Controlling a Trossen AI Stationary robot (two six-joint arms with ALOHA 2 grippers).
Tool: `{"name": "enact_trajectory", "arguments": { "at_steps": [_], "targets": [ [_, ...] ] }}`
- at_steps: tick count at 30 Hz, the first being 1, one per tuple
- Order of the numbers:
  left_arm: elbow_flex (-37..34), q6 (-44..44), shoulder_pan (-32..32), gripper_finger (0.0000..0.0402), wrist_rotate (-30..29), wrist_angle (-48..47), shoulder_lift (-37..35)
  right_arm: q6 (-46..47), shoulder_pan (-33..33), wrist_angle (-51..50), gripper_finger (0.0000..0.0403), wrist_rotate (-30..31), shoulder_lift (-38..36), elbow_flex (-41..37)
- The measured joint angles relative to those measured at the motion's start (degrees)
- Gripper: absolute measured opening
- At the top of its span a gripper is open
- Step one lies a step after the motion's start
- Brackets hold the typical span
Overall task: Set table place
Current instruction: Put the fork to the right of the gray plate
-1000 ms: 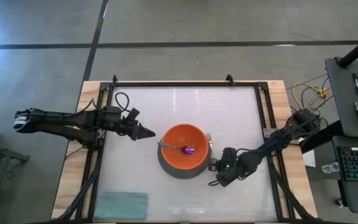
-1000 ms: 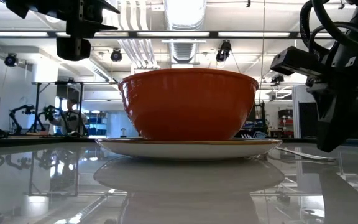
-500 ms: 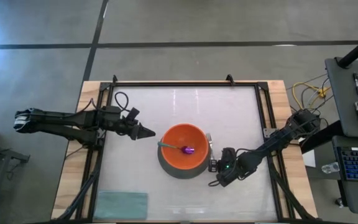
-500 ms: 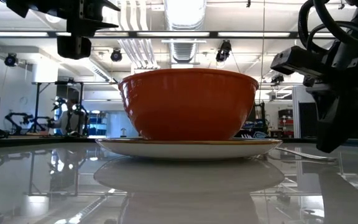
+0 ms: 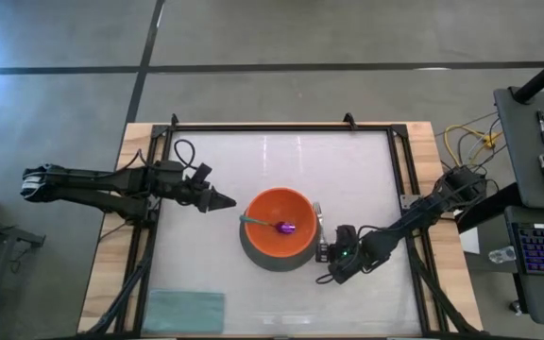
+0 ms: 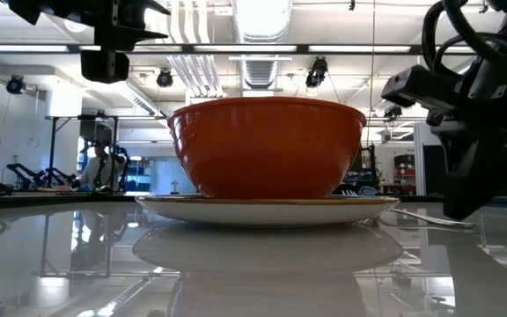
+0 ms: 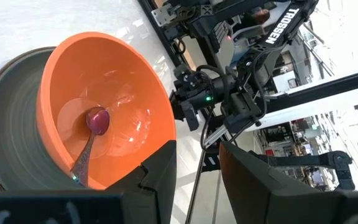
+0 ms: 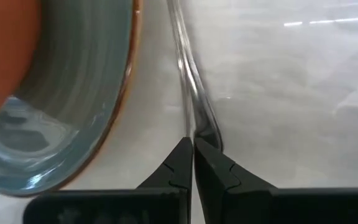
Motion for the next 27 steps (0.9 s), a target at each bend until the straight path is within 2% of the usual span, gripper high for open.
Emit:
{"name": "enact_trajectory", "arguments": {
  "at_steps": [10,27],
  "targets": [
    [0.0,-0.15,0.02,0.0108,0.0,-0.02,-0.22,0.19,0.35,-0.2,0.0008,0.21,0.36,0.39],
    [-0.04,-0.17,0.0,0.0108,0.02,-0.24,-0.22,0.63,0.4,5.88,0.0008,1.01,2.87,0.43]
  ]
}}
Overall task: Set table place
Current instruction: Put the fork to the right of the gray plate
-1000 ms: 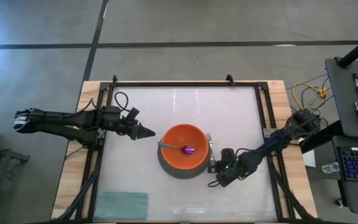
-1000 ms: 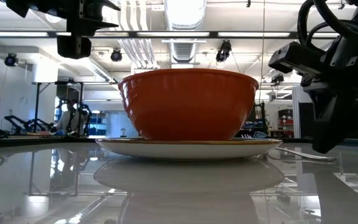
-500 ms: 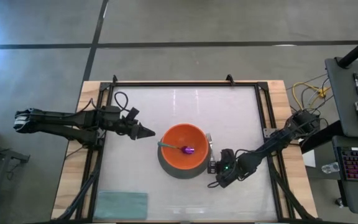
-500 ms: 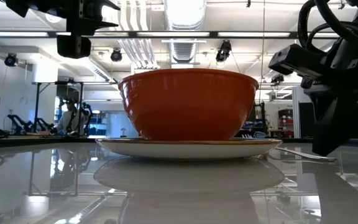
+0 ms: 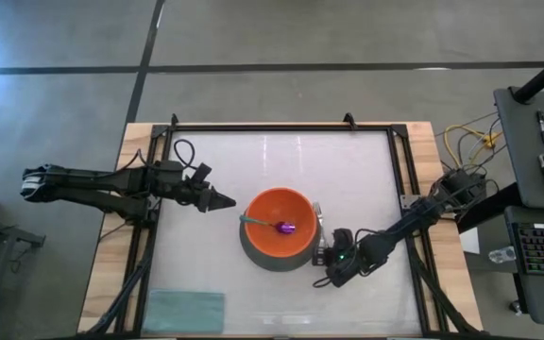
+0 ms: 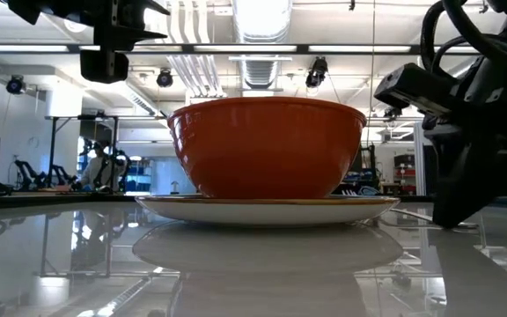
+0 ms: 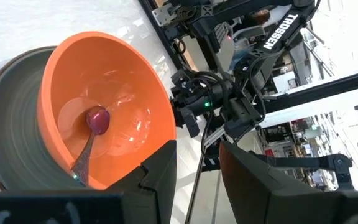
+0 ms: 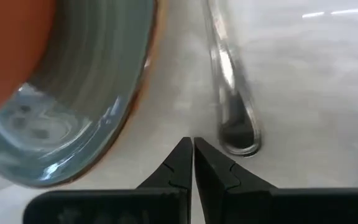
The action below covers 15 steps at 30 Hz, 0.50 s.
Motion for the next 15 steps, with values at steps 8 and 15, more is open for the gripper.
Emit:
{"name": "enact_trajectory", "arguments": {
  "at_steps": [8,15],
  "targets": [
    [-0.02,0.13,0.0,0.0108,0.0,-0.24,0.0,-0.86,0.36,-4.05,0.0008,2.59,-4.66,0.07],
    [-0.04,0.17,0.0,0.0108,0.0,-0.28,0.0,2.34,0.36,-10.23,0.0008,-0.29,-4.72,-0.03]
  ]
}}
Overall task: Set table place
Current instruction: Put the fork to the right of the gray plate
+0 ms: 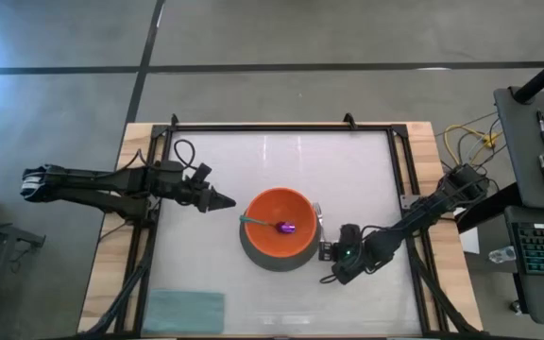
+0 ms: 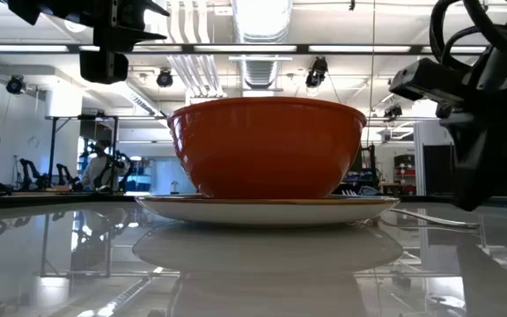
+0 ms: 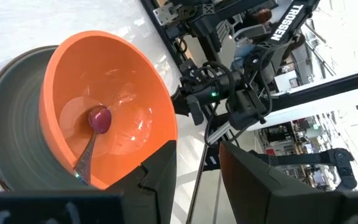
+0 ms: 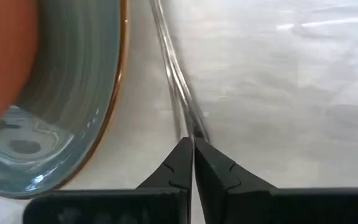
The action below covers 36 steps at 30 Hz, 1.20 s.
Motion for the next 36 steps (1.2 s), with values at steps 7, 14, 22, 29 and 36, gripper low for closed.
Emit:
{"name": "enact_trajectory", "arguments": {
  "at_steps": [7,14,22,29,36],
  "targets": [
    [0.0,0.4,0.02,0.0108,0.0,0.0,0.0,0.27,-0.04,-1.57,0.0009,-1.24,1.42,-0.06],
    [0.0,0.1,0.02,0.0108,0.02,0.04,-0.04,0.21,0.35,-0.52,0.0009,-2.1,4.03,0.6],
    [0.0,-0.04,0.02,0.0108,-0.02,0.2,0.0,-2.02,0.35,0.59,0.0009,-2.25,4.09,1.63],
    [0.0,-0.11,0.01,0.0108,-0.07,0.44,0.0,-2.36,0.35,1.08,0.0009,-2.35,4.13,1.9],
    [0.0,-0.21,0.0,0.0108,-0.09,0.5,0.02,-1.99,0.3,1.7,0.0009,0.34,4.17,1.81]
  ]
}}
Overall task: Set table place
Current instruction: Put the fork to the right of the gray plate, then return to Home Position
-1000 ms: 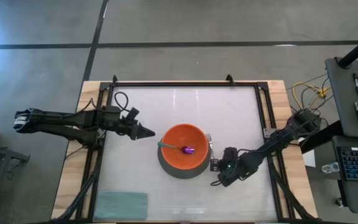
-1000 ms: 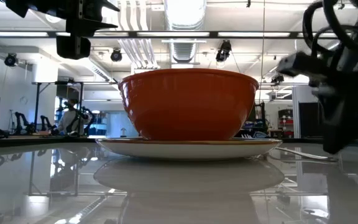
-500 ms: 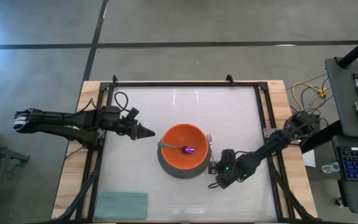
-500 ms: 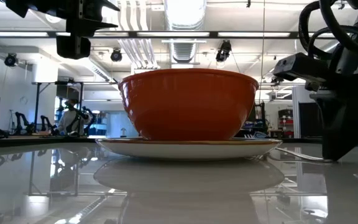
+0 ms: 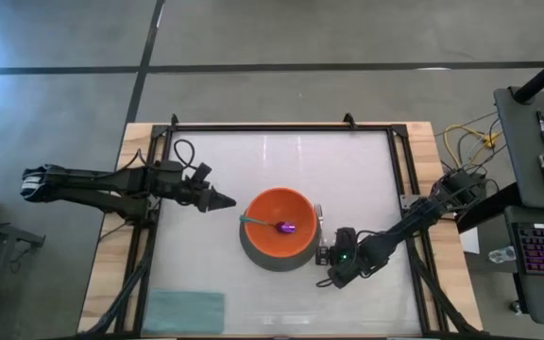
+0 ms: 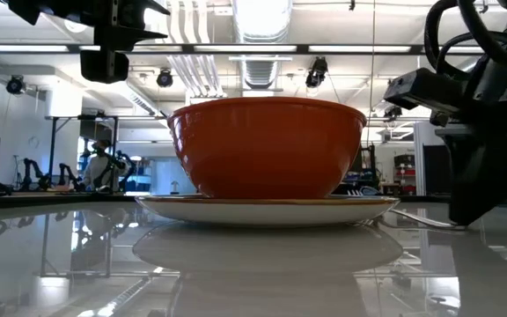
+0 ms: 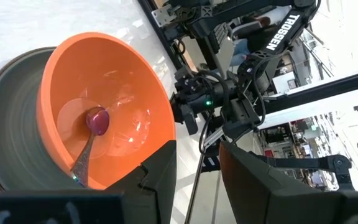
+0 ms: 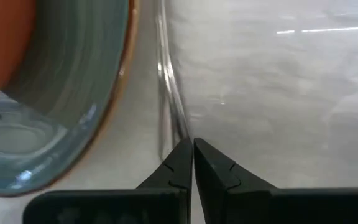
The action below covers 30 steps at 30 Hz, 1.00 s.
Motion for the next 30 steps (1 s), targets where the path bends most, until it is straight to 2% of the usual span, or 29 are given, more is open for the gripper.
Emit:
{"name": "enact_trajectory", "arguments": {
  "at_steps": [13,17,24,26,30],
  "targets": [
    [0.0,0.0,0.01,0.0108,-0.31,0.04,0.47,-0.3,-0.5,0.88,0.0009,2.49,0.0,-0.34],
    [0.0,0.0,0.02,0.0108,-0.35,0.07,0.44,0.04,-0.8,0.78,0.0009,5.35,0.0,-0.71],
    [0.02,0.15,0.0,0.0108,-0.37,0.39,0.44,0.73,-0.8,-0.14,0.0009,5.55,-0.62,-0.79],
    [0.02,0.17,0.02,0.0108,-0.39,0.64,0.44,0.71,-0.82,-0.93,0.0009,7.82,-1.99,-0.81],
    [0.13,0.59,-0.01,0.0108,-0.4,1.53,0.37,-0.52,-0.82,-5.33,0.0009,17.14,-6.91,0.05]
  ]
}}
